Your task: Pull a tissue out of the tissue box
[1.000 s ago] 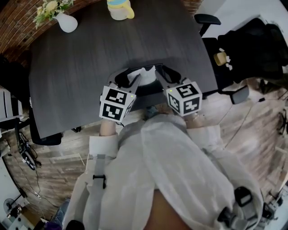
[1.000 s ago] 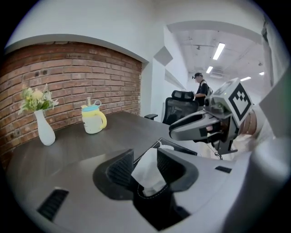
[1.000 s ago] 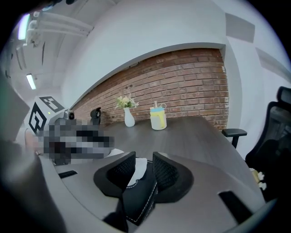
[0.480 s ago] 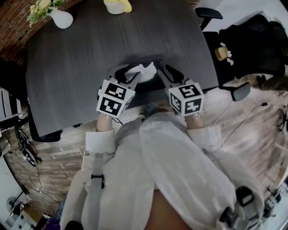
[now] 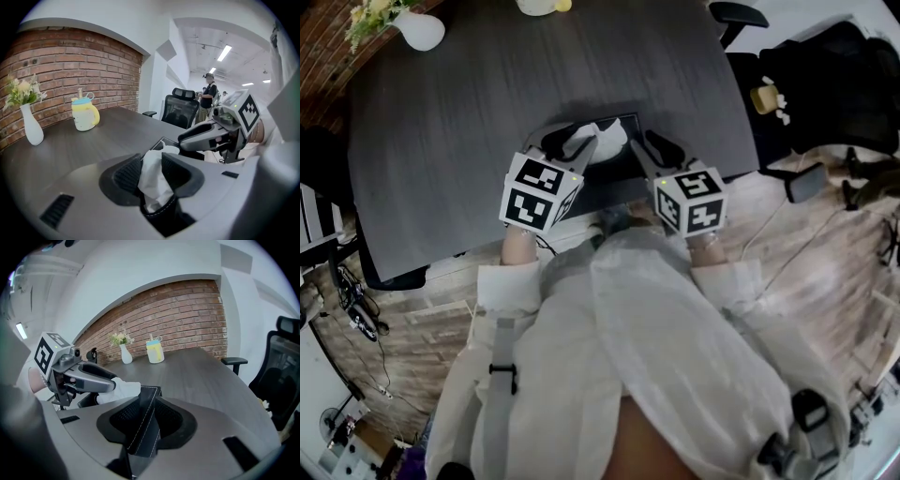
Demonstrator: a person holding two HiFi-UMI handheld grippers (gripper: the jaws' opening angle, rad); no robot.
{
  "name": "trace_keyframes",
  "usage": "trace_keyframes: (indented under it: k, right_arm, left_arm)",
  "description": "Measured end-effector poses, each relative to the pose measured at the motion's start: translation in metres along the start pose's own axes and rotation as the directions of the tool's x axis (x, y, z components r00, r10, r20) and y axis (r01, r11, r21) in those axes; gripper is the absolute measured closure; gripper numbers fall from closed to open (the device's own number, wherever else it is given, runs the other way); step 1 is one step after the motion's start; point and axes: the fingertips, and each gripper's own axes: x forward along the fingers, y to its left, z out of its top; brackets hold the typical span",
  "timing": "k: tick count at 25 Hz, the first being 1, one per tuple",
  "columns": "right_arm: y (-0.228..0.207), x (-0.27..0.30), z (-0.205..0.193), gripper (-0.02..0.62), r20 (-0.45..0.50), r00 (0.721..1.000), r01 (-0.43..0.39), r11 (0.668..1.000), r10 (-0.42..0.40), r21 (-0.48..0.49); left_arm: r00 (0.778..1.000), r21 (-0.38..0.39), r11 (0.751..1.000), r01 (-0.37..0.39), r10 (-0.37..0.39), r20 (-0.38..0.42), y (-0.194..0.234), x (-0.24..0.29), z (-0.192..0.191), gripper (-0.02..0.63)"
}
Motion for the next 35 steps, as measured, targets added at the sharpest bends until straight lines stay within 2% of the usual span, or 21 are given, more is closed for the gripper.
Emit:
trace_keyframes:
  k: [3, 6, 12, 21, 35]
  right_arm:
    - [0.001, 0.001, -0.002, 0.499, -0.005, 1.000, -0.012, 1.000, 0.012, 0.010]
    - [0.001, 0.001, -0.002, 0.499, -0.001, 1.000, -0.022, 1.000, 0.022, 0.017]
    - [0.000, 0.003, -0.004, 0.499, -0.002, 0.999, -0.035, 0.999, 0.035, 0.023]
    - [0.001, 0.004, -0.004, 0.506, -0.019, 0.999, -0.036, 0.999, 0.036, 0.005]
    - [0.002, 0.004, -0.004, 0.506, -0.058, 0.998, -0.031, 0.999, 0.030, -0.018]
  left_arm:
    - [1.000, 0.010, 1.000, -0.001, 0.001, -0.003, 0.000, 0.000, -0.001, 0.479]
    - [1.000, 0.006, 1.000, -0.013, 0.013, 0.007, 0.001, -0.001, 0.001, 0.531]
    - [0.999, 0.025, 0.999, -0.032, 0.032, 0.010, -0.001, 0.001, 0.001, 0.575]
    - [0.999, 0.010, 0.999, -0.032, 0.032, 0.013, -0.002, -0.002, 0.001, 0.589]
    - [0.997, -0.026, 0.999, -0.033, 0.035, 0.073, -0.001, -0.009, 0.014, 0.594]
